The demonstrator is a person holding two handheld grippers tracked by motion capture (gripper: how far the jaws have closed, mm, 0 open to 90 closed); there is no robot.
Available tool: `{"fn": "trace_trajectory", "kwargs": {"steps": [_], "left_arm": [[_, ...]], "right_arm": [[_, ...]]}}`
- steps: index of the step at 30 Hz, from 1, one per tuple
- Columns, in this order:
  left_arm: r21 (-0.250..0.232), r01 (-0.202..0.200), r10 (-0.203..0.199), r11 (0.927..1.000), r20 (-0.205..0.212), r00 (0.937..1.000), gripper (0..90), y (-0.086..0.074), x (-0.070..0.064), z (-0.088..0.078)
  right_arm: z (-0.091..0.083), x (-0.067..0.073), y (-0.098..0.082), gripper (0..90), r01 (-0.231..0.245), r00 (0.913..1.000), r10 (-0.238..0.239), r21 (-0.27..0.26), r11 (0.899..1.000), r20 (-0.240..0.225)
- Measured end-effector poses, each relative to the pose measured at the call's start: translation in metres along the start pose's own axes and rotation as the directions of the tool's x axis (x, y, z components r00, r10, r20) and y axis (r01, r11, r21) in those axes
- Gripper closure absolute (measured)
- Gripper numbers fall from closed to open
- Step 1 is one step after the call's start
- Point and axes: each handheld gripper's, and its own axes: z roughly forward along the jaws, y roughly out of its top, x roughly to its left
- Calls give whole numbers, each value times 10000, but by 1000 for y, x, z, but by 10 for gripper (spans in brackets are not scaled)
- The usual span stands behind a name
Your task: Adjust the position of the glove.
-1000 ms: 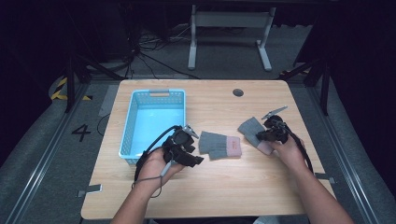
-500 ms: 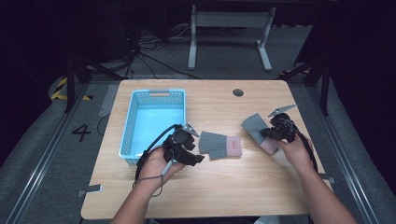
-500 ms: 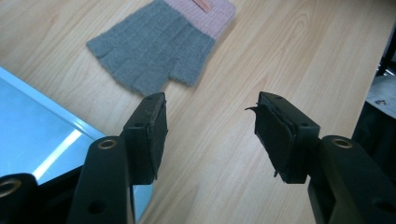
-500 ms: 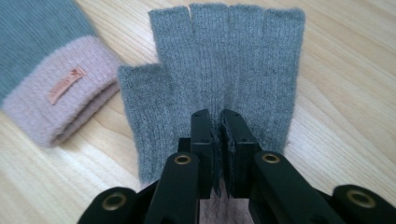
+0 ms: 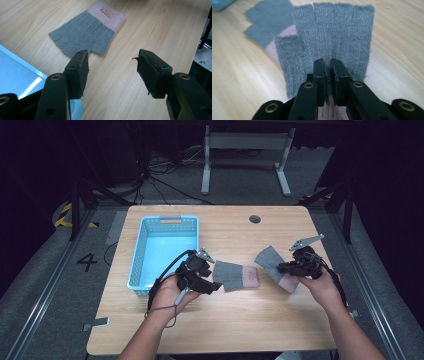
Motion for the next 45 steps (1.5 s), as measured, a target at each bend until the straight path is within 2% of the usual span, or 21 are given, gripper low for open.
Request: {"fn": "trace_trajectory", "kwargs": {"steps": [5, 6, 8, 12, 19, 20, 21, 23, 25, 26, 27, 32, 34, 35, 36, 37, 39, 42, 43, 44, 45], "left_arm": [[-146, 13, -13, 9999, 40, 10000, 434, 2, 1, -2], [-163, 29, -28, 9999, 42, 10000, 434, 2, 1, -2], [-175, -11, 12, 9998, 82, 10000, 434, 4, 1, -1], [-154, -23, 25, 9999, 99, 9999, 433, 5, 0, 0], [-140, -128, 131, 9998, 185, 9997, 435, 8, 0, 2], [-140, -128, 131, 9998, 185, 9997, 434, 8, 0, 2], [-133, -142, 145, 9998, 221, 9996, 435, 9, 0, 3], [-122, -178, 180, 9998, 219, 9996, 435, 10, 0, 4], [-120, -190, 193, 9997, 242, 9995, 437, 11, 0, 5], [-120, -190, 193, 9997, 242, 9995, 437, 11, 0, 5], [-89, -228, 230, 9997, 262, 9994, 437, 12, -1, 6], [-61, -271, 273, 9996, 324, 9991, 437, 14, 0, 7], [-91, -261, 264, 9996, 339, 9991, 437, 14, -1, 7], [-88, -263, 266, 9996, 347, 9990, 437, 15, -1, 7], [-88, -263, 266, 9996, 347, 9990, 437, 15, -1, 7], [-83, -281, 283, 9996, 370, 9989, 437, 15, -1, 8], [-78, -281, 284, 9996, 370, 9989, 437, 15, -1, 8], [-69, -293, 295, 9995, 382, 9988, 436, 15, 0, 8], [-47, -260, 261, 9997, 367, 9990, 436, 15, 1, 8], [-47, -260, 261, 9997, 367, 9990, 436, 15, 1, 8], [-62, -223, 225, 9997, 364, 9991, 436, 15, 1, 8]], "right_arm": [[-2, 20, 2, 829, 755, 9960, -753, 19, 9971, -487], [-2, 20, 2, 829, 755, 9960, -753, 19, 9971, -487], [0, 33, 2, 829, 1203, 9892, -1196, 32, 9927, -847], [5, 50, 0, 829, 1697, 9788, -1662, 196, 9853, -1200], [12, 72, -1, 829, 2609, 9539, -2515, 379, 9646, -1635], [12, 72, -1, 829, 2609, 9539, -2515, 379, 9646, -1635], [16, 77, -2, 829, 2958, 9403, -2828, 436, 9543, -1895], [22, 82, -5, 829, 3419, 9190, -3267, 336, 9391, -2207], [29, 88, -8, 830, 3680, 9077, -3474, 488, 9285, -2352], [29, 88, -8, 830, 3680, 9077, -3474, 488, 9285, -2352], [35, 92, -10, 830, 3863, 8972, -3607, 572, 9206, -2547], [45, 97, -14, 829, 4104, 8822, -3726, 822, 9082, -2879], [48, 99, -16, 815, 4134, 8808, -3718, 935, 9057, -2932], [49, 99, -16, 797, 4226, 8755, -3791, 941, 9014, -2997], [49, 99, -16, 797, 4226, 8755, -3791, 941, 9014, -2997], [49, 100, -17, 750, 4229, 8738, -3812, 850, 9022, -3018], [47, 101, -16, 715, 4089, 8748, -3685, 712, 9098, -3146], [44, 100, -16, 696, 4056, 8758, -3732, 475, 9128, -3060], [40, 98, -15, 685, 3839, 8871, -3573, 372, 9226, -2923], [40, 98, -15, 685, 3839, 8871, -3573, 372, 9226, -2923], [36, 93, -14, 676, 3500, 9069, -3317, 263, 9364, -2599]]}}
